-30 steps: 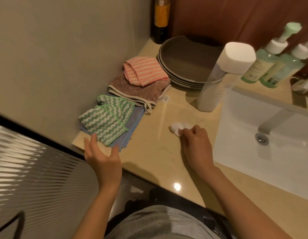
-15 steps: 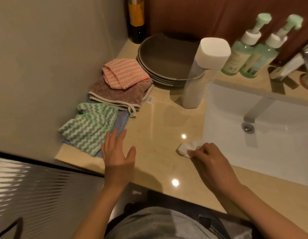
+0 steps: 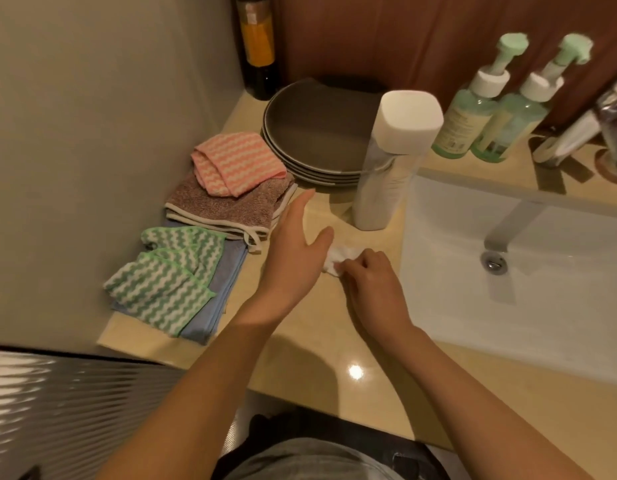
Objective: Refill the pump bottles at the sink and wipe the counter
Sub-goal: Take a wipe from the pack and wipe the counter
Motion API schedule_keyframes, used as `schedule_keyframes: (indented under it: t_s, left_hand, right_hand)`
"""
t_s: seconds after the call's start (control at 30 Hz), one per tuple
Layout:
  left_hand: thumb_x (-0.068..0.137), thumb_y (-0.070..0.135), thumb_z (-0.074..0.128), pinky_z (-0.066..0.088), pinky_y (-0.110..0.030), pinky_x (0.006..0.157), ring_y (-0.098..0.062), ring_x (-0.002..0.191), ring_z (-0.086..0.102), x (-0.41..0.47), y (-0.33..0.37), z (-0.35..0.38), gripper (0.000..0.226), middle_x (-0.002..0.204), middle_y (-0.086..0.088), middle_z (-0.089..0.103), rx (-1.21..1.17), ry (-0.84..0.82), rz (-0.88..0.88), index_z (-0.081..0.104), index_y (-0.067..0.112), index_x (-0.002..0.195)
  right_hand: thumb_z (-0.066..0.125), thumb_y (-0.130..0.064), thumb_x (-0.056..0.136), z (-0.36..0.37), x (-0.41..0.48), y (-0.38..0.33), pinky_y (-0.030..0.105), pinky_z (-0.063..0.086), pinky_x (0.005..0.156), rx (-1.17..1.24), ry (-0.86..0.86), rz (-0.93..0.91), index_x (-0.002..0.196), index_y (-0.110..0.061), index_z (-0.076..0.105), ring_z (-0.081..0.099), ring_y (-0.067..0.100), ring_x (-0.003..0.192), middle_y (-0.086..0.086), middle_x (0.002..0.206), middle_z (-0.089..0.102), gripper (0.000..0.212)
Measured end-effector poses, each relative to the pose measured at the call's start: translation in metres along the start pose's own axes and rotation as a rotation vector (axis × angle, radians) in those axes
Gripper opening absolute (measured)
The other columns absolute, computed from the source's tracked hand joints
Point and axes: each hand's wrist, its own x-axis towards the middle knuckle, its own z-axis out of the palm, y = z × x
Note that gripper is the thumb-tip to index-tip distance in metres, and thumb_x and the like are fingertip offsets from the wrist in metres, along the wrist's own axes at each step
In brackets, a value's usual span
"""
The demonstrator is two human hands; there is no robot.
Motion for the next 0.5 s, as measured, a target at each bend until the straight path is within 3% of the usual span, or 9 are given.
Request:
schedule_keyframes:
  t_s: [0.2, 0.37, 0.5]
  left_hand:
    - [0.086, 0.017, 0.066, 0.027, -0.022, 0.1, -0.014, 0.138, 0.027, 0.041, 0.029, 0.034, 0.077, 0.153, 0.003, 0.027, 0.003, -0.109, 0.002, 0.021, 0.023, 0.147]
    - [0.077, 0.017, 0.075, 0.029, -0.038, 0.109, -0.018, 0.14, 0.025, 0.06, 0.038, 0.052, 0.096, 0.155, 0.002, 0.022, -0.014, -0.111, -0.047, 0.011, 0.023, 0.149]
    - [0.076, 0.016, 0.076, 0.035, -0.042, 0.107, -0.019, 0.134, 0.036, 0.068, 0.038, 0.059, 0.094, 0.147, 0.002, 0.037, -0.025, -0.108, -0.068, 0.015, 0.019, 0.148]
  right_hand:
    - [0.07, -0.011, 0.083, -0.006, -0.032, 0.0, 0.034, 0.041, 0.048, 0.068, -0.103, -0.107, 0.093, -0.015, 0.07, 0.045, 0.022, 0.068, 0.002, 0.073, 0.049, 0.011]
    - [0.072, -0.014, 0.081, -0.027, -0.042, 0.026, 0.033, 0.044, 0.047, 0.039, -0.135, -0.121, 0.098, -0.017, 0.072, 0.052, 0.021, 0.07, 0.0, 0.076, 0.056, 0.018]
    - [0.074, -0.009, 0.078, -0.036, -0.022, 0.053, 0.033, 0.045, 0.047, -0.018, -0.082, -0.062, 0.094, -0.013, 0.073, 0.052, 0.024, 0.069, 0.005, 0.075, 0.056, 0.017]
